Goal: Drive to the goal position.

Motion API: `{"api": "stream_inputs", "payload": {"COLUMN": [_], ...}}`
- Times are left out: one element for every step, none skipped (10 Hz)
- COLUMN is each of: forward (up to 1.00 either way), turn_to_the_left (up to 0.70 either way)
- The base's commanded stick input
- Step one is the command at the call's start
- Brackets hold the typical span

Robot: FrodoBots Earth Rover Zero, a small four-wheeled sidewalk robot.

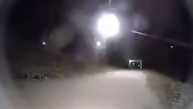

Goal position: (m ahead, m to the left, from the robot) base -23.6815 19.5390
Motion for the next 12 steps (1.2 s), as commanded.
{"api": "stream_inputs", "payload": {"forward": [0.0, 0.0, 0.0, 0.0, 0.0, 0.0, 0.0, 0.0, 0.0, 0.0, 0.0, 0.0], "turn_to_the_left": [1.0, 1.0, 1.0, 1.0, 1.0, 1.0, 1.0, 1.0, 1.0, 1.0, 1.0, 1.0]}}
